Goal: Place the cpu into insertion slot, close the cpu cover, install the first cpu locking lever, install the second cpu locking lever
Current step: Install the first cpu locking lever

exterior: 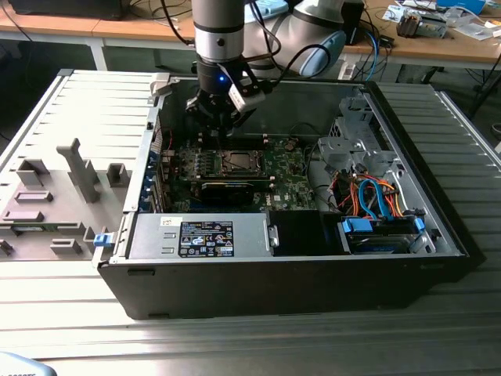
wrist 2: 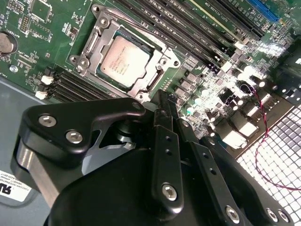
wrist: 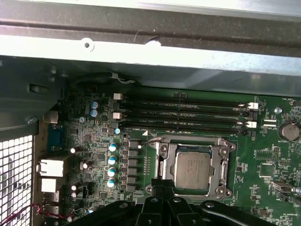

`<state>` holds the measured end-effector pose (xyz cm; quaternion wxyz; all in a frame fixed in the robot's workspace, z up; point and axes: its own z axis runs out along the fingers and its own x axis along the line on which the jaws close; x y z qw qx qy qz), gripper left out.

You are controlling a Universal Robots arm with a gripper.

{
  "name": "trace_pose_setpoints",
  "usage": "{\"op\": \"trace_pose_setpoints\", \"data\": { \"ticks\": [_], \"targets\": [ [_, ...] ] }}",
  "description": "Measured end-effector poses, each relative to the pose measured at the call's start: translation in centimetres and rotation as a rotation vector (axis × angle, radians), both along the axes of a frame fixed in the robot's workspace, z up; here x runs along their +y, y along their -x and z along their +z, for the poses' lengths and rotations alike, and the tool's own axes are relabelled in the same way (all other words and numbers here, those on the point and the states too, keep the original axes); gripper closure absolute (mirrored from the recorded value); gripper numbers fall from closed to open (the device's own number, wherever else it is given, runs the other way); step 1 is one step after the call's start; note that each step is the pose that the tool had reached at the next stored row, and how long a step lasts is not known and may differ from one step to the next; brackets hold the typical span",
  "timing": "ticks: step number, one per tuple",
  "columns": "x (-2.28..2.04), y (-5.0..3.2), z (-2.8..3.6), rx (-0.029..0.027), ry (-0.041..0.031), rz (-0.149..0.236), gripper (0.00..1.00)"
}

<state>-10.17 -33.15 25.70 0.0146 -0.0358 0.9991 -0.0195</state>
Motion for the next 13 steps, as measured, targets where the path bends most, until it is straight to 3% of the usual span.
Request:
{"op": "trace_pose_setpoints", "data": {
  "ticks": [13],
  "targets": [
    [0.01, 1.39, -0.10, 0.0000, 0.0000, 0.000, 0.89]
  ]
}}
